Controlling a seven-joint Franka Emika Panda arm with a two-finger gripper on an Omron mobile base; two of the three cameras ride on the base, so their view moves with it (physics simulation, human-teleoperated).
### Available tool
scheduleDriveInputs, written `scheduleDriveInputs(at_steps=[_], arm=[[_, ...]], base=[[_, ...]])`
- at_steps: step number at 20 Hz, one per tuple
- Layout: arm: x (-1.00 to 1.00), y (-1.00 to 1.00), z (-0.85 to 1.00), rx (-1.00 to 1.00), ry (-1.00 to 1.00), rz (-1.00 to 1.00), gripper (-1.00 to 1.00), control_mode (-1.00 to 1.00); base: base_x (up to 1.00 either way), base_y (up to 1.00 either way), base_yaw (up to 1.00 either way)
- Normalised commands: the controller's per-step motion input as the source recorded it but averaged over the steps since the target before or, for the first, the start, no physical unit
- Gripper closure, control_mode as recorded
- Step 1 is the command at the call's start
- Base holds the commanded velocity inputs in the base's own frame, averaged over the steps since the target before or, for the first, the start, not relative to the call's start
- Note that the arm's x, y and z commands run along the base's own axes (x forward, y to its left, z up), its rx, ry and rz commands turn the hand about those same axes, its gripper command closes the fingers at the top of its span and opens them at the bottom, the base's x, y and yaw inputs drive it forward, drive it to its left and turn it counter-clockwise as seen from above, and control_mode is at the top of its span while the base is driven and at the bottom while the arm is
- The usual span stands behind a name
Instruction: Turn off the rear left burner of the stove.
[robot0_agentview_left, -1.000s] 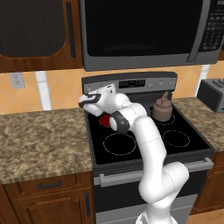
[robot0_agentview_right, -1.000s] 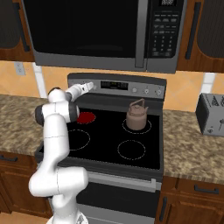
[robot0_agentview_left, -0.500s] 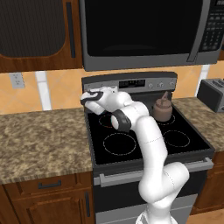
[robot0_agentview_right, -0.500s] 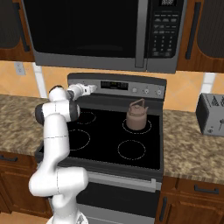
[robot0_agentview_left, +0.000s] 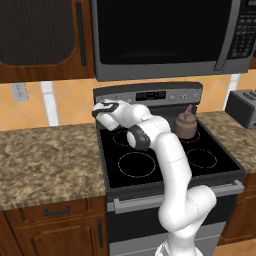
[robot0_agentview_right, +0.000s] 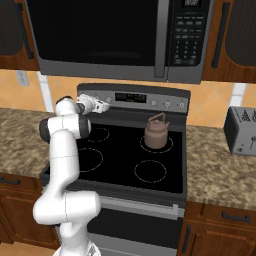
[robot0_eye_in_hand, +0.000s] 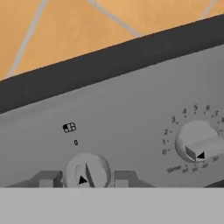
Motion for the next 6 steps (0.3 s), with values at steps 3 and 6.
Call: scheduleDriveInputs(at_steps=[3,6], arm=[[0.0,0.0,0.0,0.0,0.0,0.0,1.0,-1.0],[0.0,0.0,0.0,0.0,0.0,0.0,1.0,-1.0]], base=[[0.0,0.0,0.0],[0.0,0.0,0.0]])
